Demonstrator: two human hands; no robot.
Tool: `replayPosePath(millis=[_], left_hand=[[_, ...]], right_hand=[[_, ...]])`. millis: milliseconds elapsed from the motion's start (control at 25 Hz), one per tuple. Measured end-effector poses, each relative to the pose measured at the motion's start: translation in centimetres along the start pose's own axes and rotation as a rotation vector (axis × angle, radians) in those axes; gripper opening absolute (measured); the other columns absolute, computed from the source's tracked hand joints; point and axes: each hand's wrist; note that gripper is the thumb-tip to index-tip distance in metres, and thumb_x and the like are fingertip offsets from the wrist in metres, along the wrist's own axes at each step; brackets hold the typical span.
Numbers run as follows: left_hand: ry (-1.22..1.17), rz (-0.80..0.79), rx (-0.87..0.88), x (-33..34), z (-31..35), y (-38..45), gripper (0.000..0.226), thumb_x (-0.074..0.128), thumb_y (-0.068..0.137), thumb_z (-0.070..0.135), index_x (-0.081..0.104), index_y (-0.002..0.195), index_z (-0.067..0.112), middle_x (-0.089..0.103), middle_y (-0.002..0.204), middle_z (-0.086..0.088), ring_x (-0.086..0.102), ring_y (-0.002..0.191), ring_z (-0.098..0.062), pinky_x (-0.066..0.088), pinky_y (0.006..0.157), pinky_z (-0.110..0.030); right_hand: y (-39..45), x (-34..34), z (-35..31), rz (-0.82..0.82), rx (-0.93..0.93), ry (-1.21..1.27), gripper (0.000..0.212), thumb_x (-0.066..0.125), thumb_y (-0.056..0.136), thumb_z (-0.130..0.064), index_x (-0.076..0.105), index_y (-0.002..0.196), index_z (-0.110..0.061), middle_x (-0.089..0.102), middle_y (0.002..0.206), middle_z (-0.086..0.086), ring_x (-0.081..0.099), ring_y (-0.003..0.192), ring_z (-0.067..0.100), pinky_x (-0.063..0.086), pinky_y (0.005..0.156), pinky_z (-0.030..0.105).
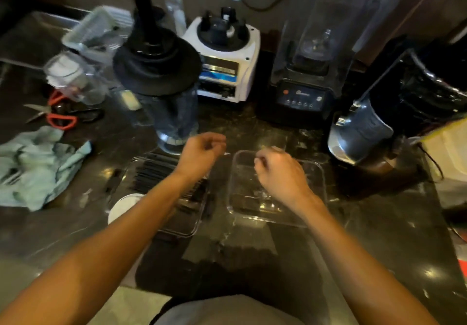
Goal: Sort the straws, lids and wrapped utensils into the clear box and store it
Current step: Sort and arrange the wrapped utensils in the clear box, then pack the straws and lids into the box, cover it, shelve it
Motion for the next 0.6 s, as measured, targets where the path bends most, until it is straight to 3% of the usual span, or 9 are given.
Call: replayPosePath(millis=[120,280,360,440,600], left_hand=[[-0.120,0.141,-0.037,-6.1,-1.3,-0.7,0.017,0.064,0.096,0.000,0.070,0.100,0.016,0.074,0.087,-0.006,0.071,0.079,-0.021,0.058,0.079,-0.038],[0.044,0.216,-0.059,-12.6,-4.4,-2.9,0.025,0.069,0.092,0.000,0.069,0.096,0.024,0.074,0.090,-0.003,0.069,0.088,-0.020,0.056,0.088,-0.035],[0.234,0.165,-0.050,-14.5,-5.9,-3.7,0.029,0.076,0.086,0.005,0.069,0.107,0.023,0.074,0.097,0.002,0.070,0.092,-0.015,0.057,0.093,-0.035],[0.546,0.069,0.006,-15.6,-7.1,-4.2,0.049,0.082,0.078,0.020,0.066,0.125,0.020,0.070,0.115,0.000,0.068,0.105,-0.017,0.055,0.096,-0.036],[1.034,-0.195,0.144,-14.6,-9.1,-3.6,0.089,0.078,0.069,0.050,0.046,0.148,0.025,0.051,0.149,-0.004,0.048,0.136,-0.028,0.044,0.109,-0.054]], right_hand=[[0.9,1.7,-3.5,-0.036,-0.093,0.037,0.021,0.059,0.101,-0.031,0.072,0.113,-0.019,0.067,0.107,0.000,0.067,0.097,0.019,0.055,0.083,0.039],[1.2,5.3,-7.5,-0.188,-0.137,0.022,0.042,0.066,0.096,-0.043,0.062,0.132,-0.022,0.063,0.126,-0.001,0.063,0.115,0.020,0.054,0.094,0.040],[1.0,7.3,-9.2,-0.257,-0.185,-0.014,0.064,0.070,0.092,-0.050,0.051,0.145,-0.018,0.054,0.139,0.002,0.053,0.129,0.022,0.049,0.103,0.040],[0.9,9.6,-10.6,-0.304,-0.225,-0.111,0.088,0.075,0.084,-0.057,0.039,0.152,-0.014,0.048,0.146,0.007,0.046,0.137,0.026,0.044,0.110,0.041],[0.9,13.9,-11.8,-0.313,-0.208,-0.315,0.114,0.080,0.073,-0.065,0.027,0.156,-0.007,0.042,0.152,0.014,0.042,0.140,0.030,0.038,0.116,0.044]])
Point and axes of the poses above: each hand's wrist, its own y-axis towards the middle knuckle, its own x-axis out of the palm, z = x × y
